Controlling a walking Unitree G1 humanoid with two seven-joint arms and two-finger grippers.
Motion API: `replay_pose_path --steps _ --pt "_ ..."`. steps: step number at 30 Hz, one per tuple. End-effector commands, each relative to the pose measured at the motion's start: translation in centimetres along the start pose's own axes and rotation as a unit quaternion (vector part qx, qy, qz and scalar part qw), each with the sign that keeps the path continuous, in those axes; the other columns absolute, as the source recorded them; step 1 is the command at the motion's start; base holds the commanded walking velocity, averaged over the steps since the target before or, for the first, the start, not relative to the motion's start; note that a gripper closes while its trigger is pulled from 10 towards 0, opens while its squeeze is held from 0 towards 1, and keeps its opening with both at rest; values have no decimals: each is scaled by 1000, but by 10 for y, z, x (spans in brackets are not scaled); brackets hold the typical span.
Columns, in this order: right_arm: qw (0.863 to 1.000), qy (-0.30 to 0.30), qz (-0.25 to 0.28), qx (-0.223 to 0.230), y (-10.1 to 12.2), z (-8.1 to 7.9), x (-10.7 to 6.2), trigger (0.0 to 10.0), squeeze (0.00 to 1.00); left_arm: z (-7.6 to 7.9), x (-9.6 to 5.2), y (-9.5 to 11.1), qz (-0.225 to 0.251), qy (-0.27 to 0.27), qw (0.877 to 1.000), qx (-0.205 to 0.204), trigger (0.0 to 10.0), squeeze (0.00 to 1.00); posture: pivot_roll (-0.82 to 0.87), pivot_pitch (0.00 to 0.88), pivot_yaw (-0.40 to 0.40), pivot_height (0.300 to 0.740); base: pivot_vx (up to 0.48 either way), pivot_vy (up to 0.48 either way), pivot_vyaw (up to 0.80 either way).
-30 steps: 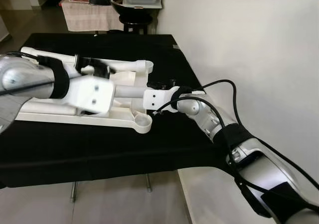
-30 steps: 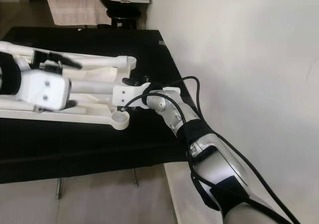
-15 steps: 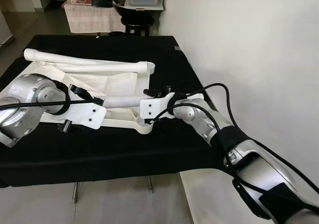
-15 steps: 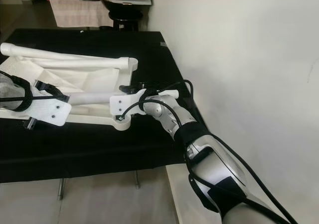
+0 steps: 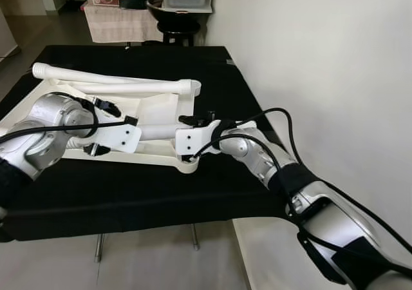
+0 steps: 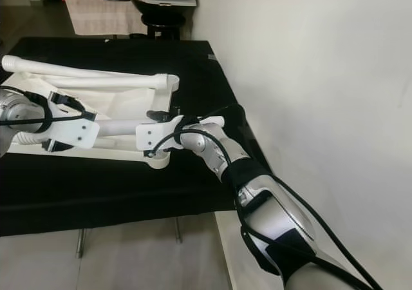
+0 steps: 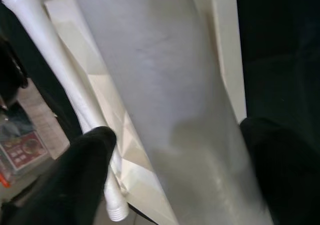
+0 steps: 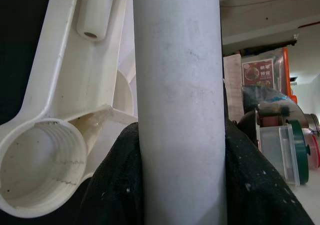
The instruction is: Building children table
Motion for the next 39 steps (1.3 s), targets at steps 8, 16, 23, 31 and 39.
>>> replay_pose_path --steps 8,16,23,31,39 --pt "1000 -17 12 11 3 11 -2 0 0 34 9 -10 -20 -74 997 -3 0 0 -84 14 -74 740 0 0 0" --pt "999 -33 21 33 6 17 -2 10000 0 26 11 -14 -25 -47 998 -15 0 0 -86 12 -75 740 0 0 0" --pt "994 -57 44 76 9 32 -8 10000 1000 18 7 -18 -20 -18 999 -42 0 0 -84 15 -75 740 0 0 0" --pt "947 -191 119 230 -12 106 -53 10000 1000 8 -6 -48 -13 64 984 -165 0 0 -90 23 -75 740 0 0 0" --pt "866 -251 248 354 -27 157 -118 10000 1000 42 -17 -89 -51 95 963 -248 0 0 -91 35 -79 740 0 0 0"
Point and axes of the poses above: a point about 5 cm out from each wrist's last joint towards the gripper, its own x axis pointing out of the wrist towards the gripper, its own y axis along the axis of the wrist's last joint, z = x × y, the point moved 5 cm from there along x, pointing out of the wrist towards the gripper, and after that the axes turned 2 degrees about x, right-handed, at the moved point
